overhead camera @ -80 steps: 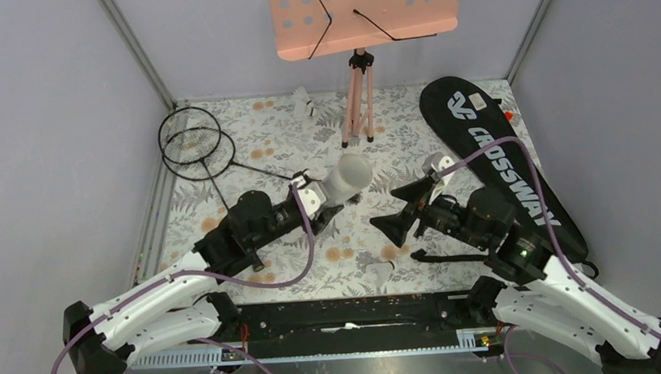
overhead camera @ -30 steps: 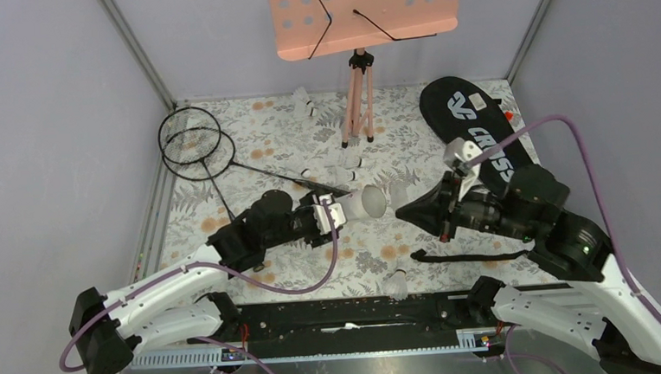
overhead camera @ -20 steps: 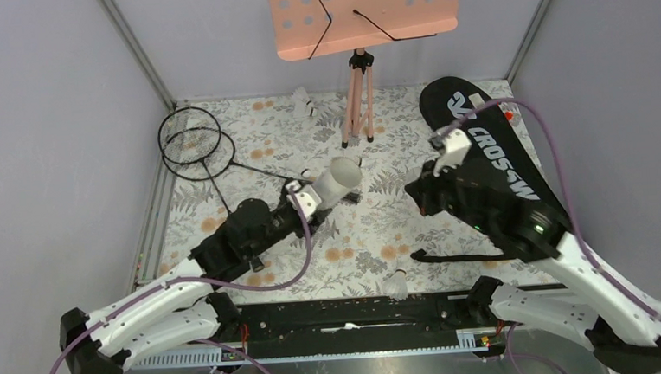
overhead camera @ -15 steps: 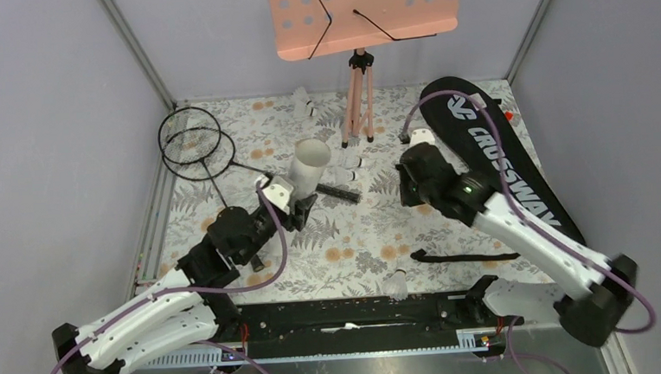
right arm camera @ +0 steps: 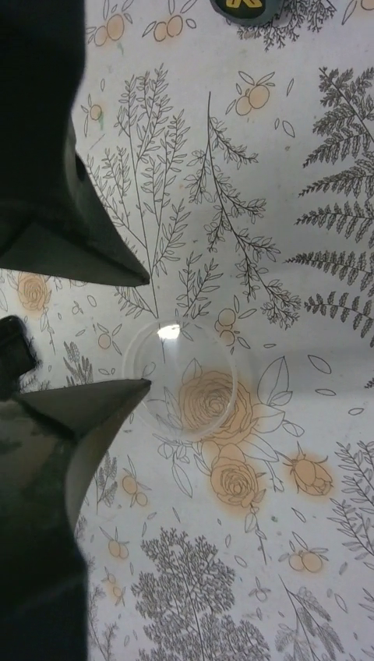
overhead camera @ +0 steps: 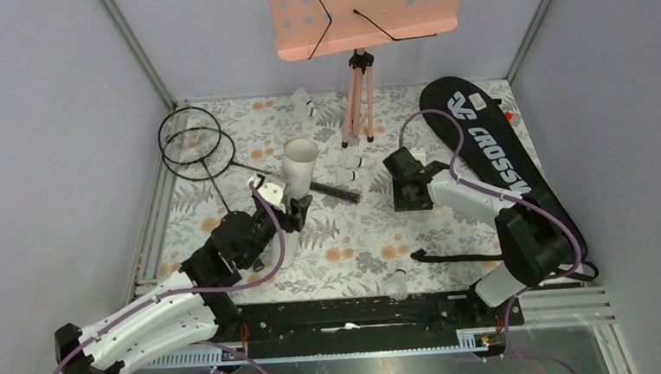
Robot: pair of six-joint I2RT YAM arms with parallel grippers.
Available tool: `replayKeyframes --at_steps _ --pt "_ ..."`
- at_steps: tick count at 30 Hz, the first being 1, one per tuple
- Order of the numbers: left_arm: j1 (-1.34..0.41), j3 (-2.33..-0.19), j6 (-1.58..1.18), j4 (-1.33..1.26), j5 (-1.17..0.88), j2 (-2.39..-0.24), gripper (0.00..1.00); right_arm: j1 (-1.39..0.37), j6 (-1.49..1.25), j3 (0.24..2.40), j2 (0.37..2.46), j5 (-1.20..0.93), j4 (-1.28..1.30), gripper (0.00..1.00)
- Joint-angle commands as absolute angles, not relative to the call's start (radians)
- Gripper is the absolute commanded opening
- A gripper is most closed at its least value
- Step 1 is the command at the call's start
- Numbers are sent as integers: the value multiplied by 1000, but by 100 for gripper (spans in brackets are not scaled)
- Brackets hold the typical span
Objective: Pack up the badminton gear
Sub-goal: Place the lid at the center of the board, then pick up the shuttlecock at the center of the board.
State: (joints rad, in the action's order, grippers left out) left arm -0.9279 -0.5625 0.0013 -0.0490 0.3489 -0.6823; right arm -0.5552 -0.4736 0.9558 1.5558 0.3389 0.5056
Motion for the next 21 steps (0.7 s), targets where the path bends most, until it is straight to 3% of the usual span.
replayKeyframes --at_steps 1,6,7,8,11,16,21 --pt "-925 -575 -24 -91 374 -695 56 -549 -488 954 1484 356 473 62" --pt "-926 -592 -38 -75 381 -704 56 -555 -491 916 1349 237 618 86" --pt "-926 -595 -39 -68 385 -703 56 -569 -492 894 1318 194 640 98" --pt "-926 -598 -41 -62 387 -704 57 -599 -501 870 1276 169 655 99" --pt "-926 -595 -44 -61 395 -698 57 -749 -526 813 1147 111 696 100" --pt "-926 -590 -47 -69 386 -698 57 -819 -524 699 911 -113 711 98" --pt "-925 -587 -41 -70 358 -699 57 -923 -472 658 738 -64 795 97"
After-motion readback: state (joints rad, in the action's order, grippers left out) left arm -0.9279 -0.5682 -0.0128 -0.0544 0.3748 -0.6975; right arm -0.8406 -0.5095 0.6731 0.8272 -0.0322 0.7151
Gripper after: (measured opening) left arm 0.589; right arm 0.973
